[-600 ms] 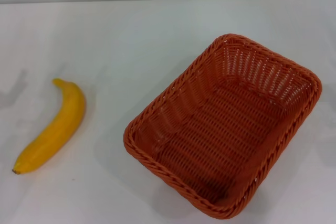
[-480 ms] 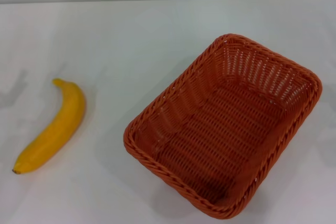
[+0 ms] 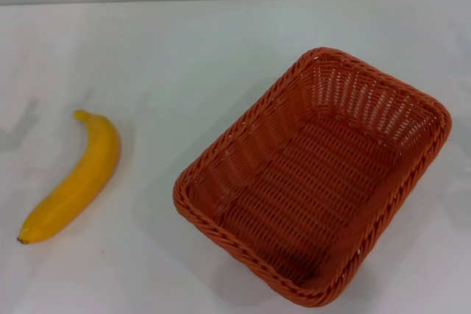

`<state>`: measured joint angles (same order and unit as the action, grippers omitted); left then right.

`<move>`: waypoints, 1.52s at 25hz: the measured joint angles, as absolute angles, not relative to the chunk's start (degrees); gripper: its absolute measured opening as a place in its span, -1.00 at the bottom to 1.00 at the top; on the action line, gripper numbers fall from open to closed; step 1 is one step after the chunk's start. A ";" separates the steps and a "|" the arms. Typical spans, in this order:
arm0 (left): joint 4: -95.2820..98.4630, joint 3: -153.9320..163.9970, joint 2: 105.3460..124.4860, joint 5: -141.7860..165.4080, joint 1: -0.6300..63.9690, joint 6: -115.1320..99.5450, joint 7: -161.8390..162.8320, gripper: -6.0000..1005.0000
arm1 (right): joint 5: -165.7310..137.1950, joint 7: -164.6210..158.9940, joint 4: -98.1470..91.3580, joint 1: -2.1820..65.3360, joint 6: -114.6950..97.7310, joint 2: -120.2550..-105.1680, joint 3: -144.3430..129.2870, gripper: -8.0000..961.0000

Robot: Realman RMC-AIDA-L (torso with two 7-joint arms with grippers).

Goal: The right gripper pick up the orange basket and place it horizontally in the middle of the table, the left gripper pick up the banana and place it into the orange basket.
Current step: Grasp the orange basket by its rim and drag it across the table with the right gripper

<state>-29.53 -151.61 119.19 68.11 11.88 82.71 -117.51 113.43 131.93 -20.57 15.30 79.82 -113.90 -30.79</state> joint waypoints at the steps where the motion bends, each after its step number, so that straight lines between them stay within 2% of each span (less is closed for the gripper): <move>1: -29.53 -151.61 119.18 68.11 11.90 82.71 -117.51 0.76 | 112.02 130.31 -21.81 15.47 79.66 -113.59 -30.99 0.75; 7: -29.53 -151.61 119.11 68.11 11.93 82.71 -117.51 0.75 | 95.68 109.76 -40.49 17.63 76.86 -112.66 -31.37 0.75; 16: -29.44 -151.71 119.10 68.11 11.29 82.70 -117.51 0.75 | 71.84 79.46 -66.55 24.62 80.18 -110.99 -33.93 0.75; 21: -29.43 -151.84 119.14 68.11 10.98 82.69 -117.51 0.74 | 55.90 63.66 -77.67 30.15 84.52 -109.23 -42.04 0.75; 23: -29.44 -151.92 119.10 68.12 10.98 82.70 -117.51 0.74 | 47.72 57.90 -79.21 35.11 88.63 -108.68 -45.66 0.75; 26: -29.44 -151.90 119.05 68.12 11.12 82.70 -117.51 0.74 | 42.81 55.51 -78.71 39.03 92.18 -108.74 -46.41 0.75; 28: -29.48 -151.81 119.01 68.12 11.26 82.70 -117.51 0.74 | 37.14 53.55 -76.60 44.55 97.26 -109.51 -46.71 0.75; 34: -29.54 -151.69 118.93 68.12 11.42 82.71 -117.51 0.73 | 31.01 49.82 -70.34 52.37 101.88 -110.43 -49.90 0.74; 38: -29.61 -151.63 118.91 68.12 11.43 82.71 -117.51 0.73 | 25.41 48.63 -66.70 55.82 100.34 -112.37 -53.82 0.71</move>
